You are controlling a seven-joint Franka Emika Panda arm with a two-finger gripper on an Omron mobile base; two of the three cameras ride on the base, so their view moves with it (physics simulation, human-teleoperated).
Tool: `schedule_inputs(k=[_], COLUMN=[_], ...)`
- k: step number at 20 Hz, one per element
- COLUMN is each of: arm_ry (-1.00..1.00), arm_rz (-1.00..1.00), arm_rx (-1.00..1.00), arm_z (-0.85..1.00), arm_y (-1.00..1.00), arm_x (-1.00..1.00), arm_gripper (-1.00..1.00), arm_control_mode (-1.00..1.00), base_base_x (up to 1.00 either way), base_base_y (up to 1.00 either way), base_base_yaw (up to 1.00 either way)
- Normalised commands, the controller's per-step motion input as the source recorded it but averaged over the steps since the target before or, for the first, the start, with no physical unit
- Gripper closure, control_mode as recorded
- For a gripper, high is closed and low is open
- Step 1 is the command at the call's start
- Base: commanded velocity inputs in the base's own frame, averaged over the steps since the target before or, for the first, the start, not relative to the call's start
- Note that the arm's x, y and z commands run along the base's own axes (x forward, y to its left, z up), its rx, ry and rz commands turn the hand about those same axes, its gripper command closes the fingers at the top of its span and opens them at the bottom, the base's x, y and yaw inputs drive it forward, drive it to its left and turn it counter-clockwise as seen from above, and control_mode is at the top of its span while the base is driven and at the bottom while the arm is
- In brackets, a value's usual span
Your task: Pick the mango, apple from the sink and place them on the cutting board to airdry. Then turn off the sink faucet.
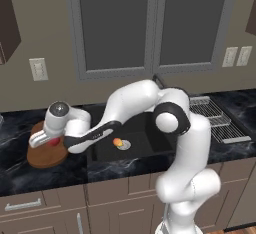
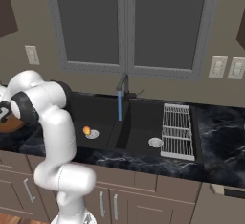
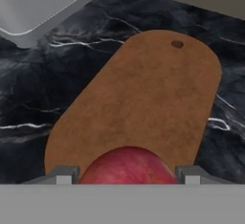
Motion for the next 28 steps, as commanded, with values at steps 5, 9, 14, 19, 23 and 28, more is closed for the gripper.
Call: schedule_inputs(k=[5, 9, 14, 19, 23, 28], arm_ry=[0.06, 0.07, 0.08, 0.07, 0.07, 0.06], arm_rz=[-0.06, -0.06, -0.06, -0.06, -0.06, -0.06], arm_rx=[0.0, 0.0, 0.0, 0.0, 0.0, 0.0], arm_z=[-0.15, -0.14, -0.16, -0.17, -0.18, -0.17], arm_y=[0.07, 0.01, 0.01, 0.06, 0.1, 0.08], arm_x=[0.18, 0.2, 0.23, 0.22, 0.22, 0.16], arm_gripper=[1.0, 1.0, 1.0, 1.0, 1.0, -1.0], arm_control_mode=[-1.0, -1.0, -1.0, -1.0, -1.0, -1.0], base_base_x=[0.0, 0.0, 0.0, 0.0, 0.0, 0.0], base_base_y=[0.0, 0.0, 0.0, 0.0, 0.0, 0.0], base_base_yaw=[0.0, 0.0, 0.0, 0.0, 0.0, 0.0])
